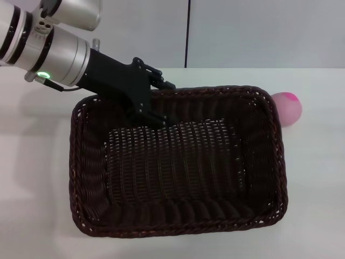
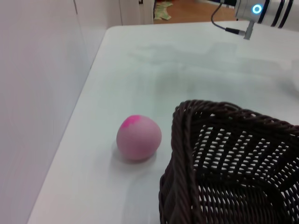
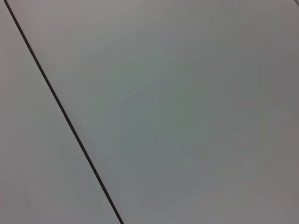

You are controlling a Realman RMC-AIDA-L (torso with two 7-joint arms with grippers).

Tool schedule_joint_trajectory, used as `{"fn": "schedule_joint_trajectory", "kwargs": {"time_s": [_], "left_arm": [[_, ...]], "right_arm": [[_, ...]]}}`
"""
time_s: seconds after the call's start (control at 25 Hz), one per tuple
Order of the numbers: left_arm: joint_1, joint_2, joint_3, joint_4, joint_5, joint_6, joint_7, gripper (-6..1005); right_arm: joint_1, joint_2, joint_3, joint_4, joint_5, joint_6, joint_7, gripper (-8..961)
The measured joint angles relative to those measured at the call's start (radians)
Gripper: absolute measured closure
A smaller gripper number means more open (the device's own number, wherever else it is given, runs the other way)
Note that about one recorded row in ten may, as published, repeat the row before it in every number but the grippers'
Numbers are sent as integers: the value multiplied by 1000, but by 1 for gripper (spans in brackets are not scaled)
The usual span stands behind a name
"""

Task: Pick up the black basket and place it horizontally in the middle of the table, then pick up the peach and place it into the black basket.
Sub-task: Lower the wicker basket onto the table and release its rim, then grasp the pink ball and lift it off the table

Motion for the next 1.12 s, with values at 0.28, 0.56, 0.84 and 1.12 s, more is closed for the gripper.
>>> {"fn": "schedule_joint_trajectory", "kwargs": {"time_s": [0.28,0.56,0.84,1.12], "left_arm": [[11,-1,9,2,-38,-30,15,240],[98,4,1,21,-253,-84,130,191],[249,2,-9,-29,-629,-137,293,191],[366,0,3,-418,-1181,-96,596,191]], "right_arm": [[2,0,0,0,0,3,-2,459],[2,0,-6,0,-4,4,-2,460],[-3,-2,-47,-16,-41,-15,-1,460],[-19,-9,-169,-166,-197,-74,140,459]]}}
